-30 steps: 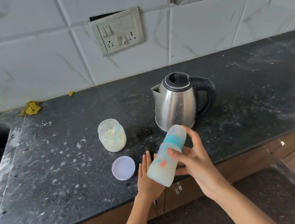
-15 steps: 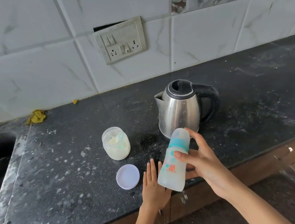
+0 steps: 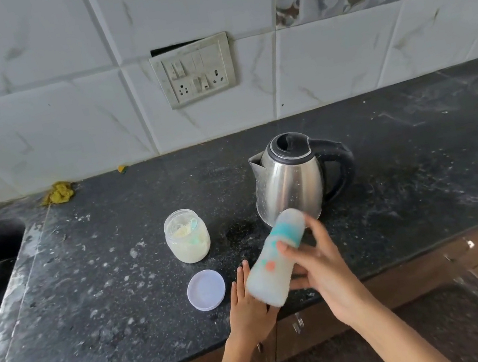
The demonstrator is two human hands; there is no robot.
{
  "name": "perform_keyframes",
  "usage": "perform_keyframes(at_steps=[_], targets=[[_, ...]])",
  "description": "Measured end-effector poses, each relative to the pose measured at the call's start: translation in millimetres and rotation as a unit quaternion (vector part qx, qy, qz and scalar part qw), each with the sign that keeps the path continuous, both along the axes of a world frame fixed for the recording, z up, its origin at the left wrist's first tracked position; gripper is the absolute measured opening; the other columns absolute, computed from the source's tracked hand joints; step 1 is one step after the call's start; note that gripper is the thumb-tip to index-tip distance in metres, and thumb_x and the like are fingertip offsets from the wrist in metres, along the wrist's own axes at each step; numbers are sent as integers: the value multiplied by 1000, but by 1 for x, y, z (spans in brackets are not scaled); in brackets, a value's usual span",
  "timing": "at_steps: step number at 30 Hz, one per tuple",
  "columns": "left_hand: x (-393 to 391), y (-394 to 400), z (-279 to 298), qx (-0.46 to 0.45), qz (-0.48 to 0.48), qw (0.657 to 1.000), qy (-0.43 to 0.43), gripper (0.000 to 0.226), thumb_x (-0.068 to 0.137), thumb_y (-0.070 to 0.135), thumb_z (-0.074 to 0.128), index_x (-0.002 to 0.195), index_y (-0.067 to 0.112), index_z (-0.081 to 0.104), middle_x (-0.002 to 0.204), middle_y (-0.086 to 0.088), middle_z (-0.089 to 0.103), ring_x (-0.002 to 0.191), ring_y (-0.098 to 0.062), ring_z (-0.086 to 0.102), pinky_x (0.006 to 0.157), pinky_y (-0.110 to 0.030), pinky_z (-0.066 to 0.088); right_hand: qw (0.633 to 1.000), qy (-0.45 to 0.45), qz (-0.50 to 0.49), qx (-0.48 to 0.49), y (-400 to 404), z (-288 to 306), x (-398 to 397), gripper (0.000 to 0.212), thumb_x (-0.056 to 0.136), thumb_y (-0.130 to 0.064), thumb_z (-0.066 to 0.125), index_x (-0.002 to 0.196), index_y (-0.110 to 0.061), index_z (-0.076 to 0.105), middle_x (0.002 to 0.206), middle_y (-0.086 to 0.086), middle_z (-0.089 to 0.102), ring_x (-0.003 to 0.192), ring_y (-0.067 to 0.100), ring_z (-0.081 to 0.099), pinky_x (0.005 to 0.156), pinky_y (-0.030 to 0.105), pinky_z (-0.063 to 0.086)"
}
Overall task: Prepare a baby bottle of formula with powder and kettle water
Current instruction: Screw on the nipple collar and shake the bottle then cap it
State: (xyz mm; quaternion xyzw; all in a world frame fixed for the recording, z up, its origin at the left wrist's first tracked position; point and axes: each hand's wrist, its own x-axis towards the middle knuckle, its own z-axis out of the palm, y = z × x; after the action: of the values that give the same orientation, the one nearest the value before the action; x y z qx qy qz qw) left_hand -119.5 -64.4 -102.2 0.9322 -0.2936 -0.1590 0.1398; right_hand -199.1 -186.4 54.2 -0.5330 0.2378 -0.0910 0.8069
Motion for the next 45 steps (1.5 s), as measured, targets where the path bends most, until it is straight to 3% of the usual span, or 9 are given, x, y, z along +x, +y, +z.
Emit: perform_keyframes(at_steps=[5,10,15,26,29,34,38,43,45], targets=[[-1,0,0,35,-31,999,2,94,75,69,-6,152,16,-9,152,-1,-23,147,-24,-16,118,-39,-9,995,31,-89,25,0,-1,-1,54,73,-25,75,124,-23,56,106,7,73,94,23,73,64,36,61],[2,-1,-4,58,-22,998,27,70,86,55,28,137,11,45,142,-12,46,123,-30,57,95,-40,46,995,84,-19,45,10,2,-5,37,57,-36,77,91,-20,72,89,1,77,89,20,72,78,39,58],[-1,0,3,46,-43,998,2,122,46,76,-43,148,14,-19,148,-6,-31,136,-20,-29,118,-38,-6,981,135,-64,123,9,0,6,31,74,-44,73,91,-21,62,89,9,72,90,29,71,83,44,56],[0,-2,5,48,-31,998,4,126,43,77,-44,150,16,-17,146,-4,-35,145,-24,-23,113,-36,-15,992,80,92,-14,-25,-5,-6,83,72,-14,76,140,-35,33,119,9,63,112,25,63,85,43,57],[-2,-1,10,48,-30,998,-3,104,63,77,-25,148,17,-19,145,-4,-36,139,-20,-30,114,-35,-14,998,17,-6,-59,-27,-2,-2,106,77,-3,73,144,-53,8,117,0,61,106,17,63,79,45,57],[-1,1,13,19,-3,999,33,86,80,56,24,151,7,13,154,-15,18,140,-30,34,102,-44,47,998,-9,57,-14,3,-11,-9,102,67,-3,79,140,-52,26,116,6,66,102,21,68,78,49,59],[-2,0,10,42,-38,998,1,99,62,78,-22,142,18,-25,146,-4,-34,138,-19,-28,116,-36,-11,991,-32,-113,66,-4,-8,2,88,79,2,70,142,-42,26,112,2,58,108,26,61,71,46,60],[2,0,4,33,-24,997,-59,89,84,68,2,152,10,6,151,-7,-13,146,-25,-2,120,-47,11,999,-11,-5,36,12,-8,-6,97,62,-7,80,134,-47,30,115,10,64,104,24,67,75,50,59],[0,-1,5,46,-31,998,-18,98,75,78,-14,150,14,-9,151,-5,-23,140,-19,-19,117,-41,-6,994,-33,-84,57,3,-13,0,94,67,-3,77,138,-43,29,114,8,62,106,25,64,73,49,60]])
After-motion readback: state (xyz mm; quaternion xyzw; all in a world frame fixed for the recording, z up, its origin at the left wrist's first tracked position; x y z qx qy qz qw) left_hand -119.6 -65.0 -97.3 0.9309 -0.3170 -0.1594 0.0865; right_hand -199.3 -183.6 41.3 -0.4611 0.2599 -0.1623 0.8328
